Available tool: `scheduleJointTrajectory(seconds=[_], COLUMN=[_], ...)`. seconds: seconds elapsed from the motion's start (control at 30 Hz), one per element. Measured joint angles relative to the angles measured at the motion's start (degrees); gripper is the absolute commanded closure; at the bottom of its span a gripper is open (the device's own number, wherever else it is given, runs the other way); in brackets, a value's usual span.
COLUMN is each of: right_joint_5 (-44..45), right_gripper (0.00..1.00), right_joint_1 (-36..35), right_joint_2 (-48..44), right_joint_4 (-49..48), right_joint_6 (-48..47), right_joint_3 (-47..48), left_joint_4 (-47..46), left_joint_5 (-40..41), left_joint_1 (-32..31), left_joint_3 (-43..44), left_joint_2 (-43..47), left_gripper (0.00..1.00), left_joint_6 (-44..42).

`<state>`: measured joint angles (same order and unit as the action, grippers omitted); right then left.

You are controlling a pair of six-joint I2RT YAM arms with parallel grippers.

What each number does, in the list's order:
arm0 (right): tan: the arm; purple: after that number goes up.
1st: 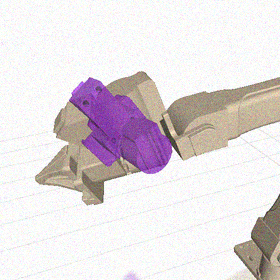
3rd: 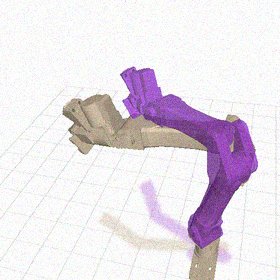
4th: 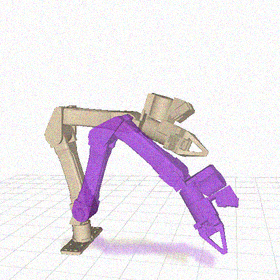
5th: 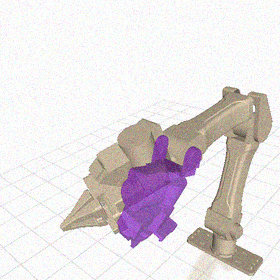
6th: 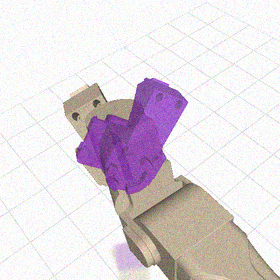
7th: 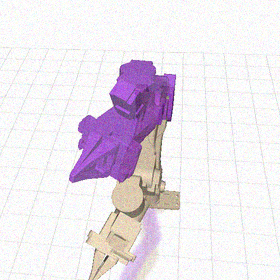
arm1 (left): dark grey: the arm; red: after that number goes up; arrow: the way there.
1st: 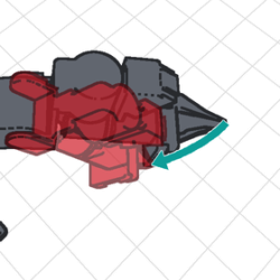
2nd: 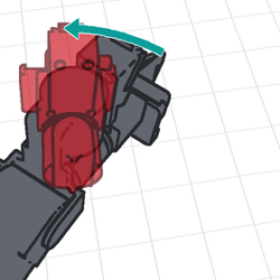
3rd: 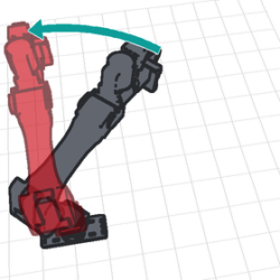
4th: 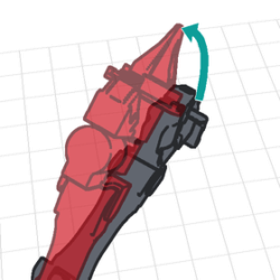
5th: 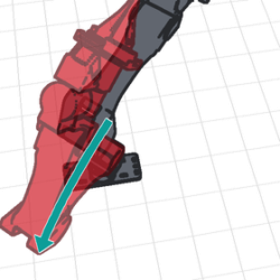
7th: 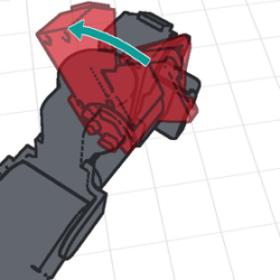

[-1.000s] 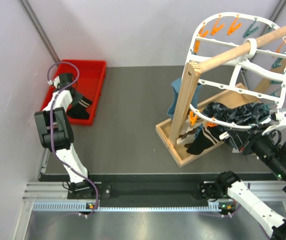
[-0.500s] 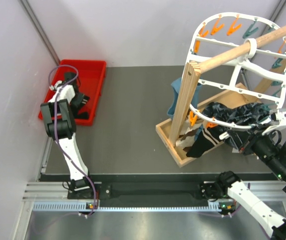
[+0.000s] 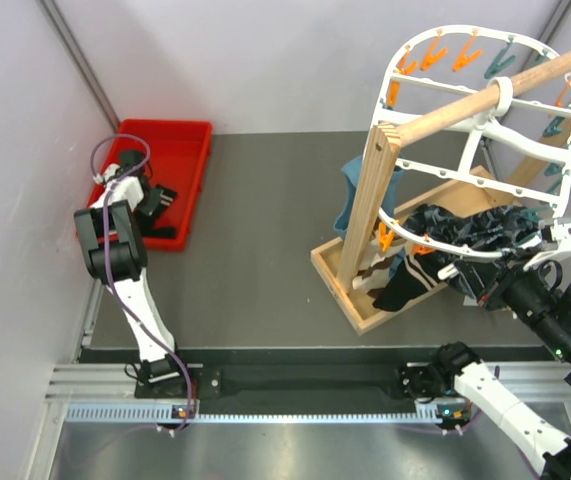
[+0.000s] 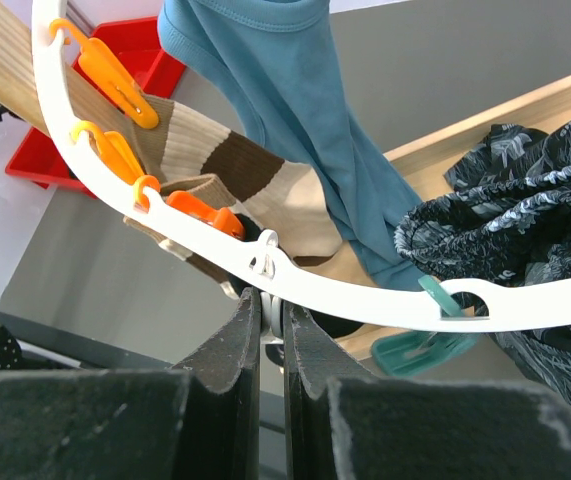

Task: Clip the socks to the hanger
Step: Pick up the sock from the bin.

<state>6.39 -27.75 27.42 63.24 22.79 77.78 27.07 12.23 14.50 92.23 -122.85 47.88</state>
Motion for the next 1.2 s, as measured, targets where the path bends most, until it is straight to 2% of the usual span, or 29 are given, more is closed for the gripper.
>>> scheduleJointTrajectory(seconds=[0.1,0.27,0.4,0.43,0.47,0.5,0.53,0.7,0.73,1.03,1.2], right_joint_5=[0.0,0.0,0.0,0.0,0.0,0.0,0.0,0.0,0.0,-0.02,-0.02], right_gripper=[1.0,1.0,1.0,1.0,1.0,1.0,1.0,1.0,1.0,1.0,1.0], right_joint_1=[0.0,0.0,0.0,0.0,0.0,0.0,0.0,0.0,0.0,0.0,0.0], right_joint_2=[0.0,0.02,0.02,0.02,0.02,0.02,0.02,0.02,0.02,0.02,0.0], right_joint_4=[-0.02,-0.04,-0.07,-0.09,-0.09,-0.09,-0.09,-0.09,-0.09,-0.17,-0.17], right_joint_6=[0.04,0.37,0.39,0.39,0.39,0.42,0.39,0.42,0.42,0.42,0.44], right_joint_3=[0.0,0.0,0.0,0.0,0.0,-0.02,-0.02,-0.07,-0.07,-0.15,-0.15], left_joint_4=[-3.61,-6.34,-7.65,-8.22,-8.76,-9.2,-9.46,-8.79,-8.72,-6.56,-7.82], left_joint_5=[-2.08,-5.4,-6.29,-6.43,-6.43,-6.47,-6.43,-5.95,-5.6,-4.11,-7.56], left_joint_1=[0.31,0.35,0.22,0.22,0.2,0.2,0.2,0.13,0.0,-1.49,-2.32], left_joint_3=[-4.0,-13.79,-15.08,-15.08,-15.08,-15.08,-15.08,-13.18,-12.31,-3.21,-2.67], left_joint_2=[2.47,11.47,16.35,17.0,17.38,17.49,17.44,14.91,13.99,6.99,4.66], left_gripper=[1.0,1.0,1.0,0.83,0.71,0.63,0.58,0.51,0.46,0.48,0.48], left_joint_6=[-1.57,-3.58,-5.2,-5.68,-6.54,-7.06,-7.69,-11.87,-13.16,-18.08,-28.37])
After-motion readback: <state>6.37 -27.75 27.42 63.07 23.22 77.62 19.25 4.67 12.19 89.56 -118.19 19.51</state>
